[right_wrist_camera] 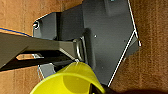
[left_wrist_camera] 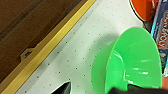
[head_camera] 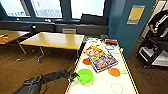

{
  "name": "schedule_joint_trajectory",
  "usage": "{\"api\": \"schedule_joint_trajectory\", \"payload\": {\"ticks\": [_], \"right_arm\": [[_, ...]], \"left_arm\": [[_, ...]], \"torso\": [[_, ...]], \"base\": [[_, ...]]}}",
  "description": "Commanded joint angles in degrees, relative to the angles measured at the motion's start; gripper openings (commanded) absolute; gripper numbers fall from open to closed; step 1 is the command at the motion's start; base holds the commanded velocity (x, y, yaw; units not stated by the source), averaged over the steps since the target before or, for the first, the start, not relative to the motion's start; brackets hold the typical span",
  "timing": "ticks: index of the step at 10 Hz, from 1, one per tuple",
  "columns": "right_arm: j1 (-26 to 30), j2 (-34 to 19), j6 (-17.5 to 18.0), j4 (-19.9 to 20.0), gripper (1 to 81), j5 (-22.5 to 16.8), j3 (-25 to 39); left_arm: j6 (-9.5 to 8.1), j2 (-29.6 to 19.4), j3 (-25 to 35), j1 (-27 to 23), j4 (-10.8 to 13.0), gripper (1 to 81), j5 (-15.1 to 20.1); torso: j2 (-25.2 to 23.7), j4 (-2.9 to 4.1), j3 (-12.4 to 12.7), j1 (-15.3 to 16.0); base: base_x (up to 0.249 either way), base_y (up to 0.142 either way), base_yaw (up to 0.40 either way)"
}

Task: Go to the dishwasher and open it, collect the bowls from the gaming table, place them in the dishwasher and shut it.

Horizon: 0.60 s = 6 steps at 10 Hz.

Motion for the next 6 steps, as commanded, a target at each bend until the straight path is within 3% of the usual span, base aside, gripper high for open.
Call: {"api": "schedule_joint_trajectory", "payload": {"ticks": [1,6], "right_arm": [[1.03,-0.77,-0.03,-1.17,1.0,-2.76,0.29],[1.21,-0.60,-0.03,-1.17,1.0,-2.76,0.20]], "left_arm": [[-0.09,0.50,-0.90,-7.37,0.19,81.1,1.97],[-0.09,3.15,-4.44,-4.29,1.86,81.1,1.97]], "torso": [[0.00,0.00,0.00,0.00],[0.00,0.00,0.00,0.00]], "base": [[0.000,0.000,0.000],[0.000,0.000,0.000]]}}
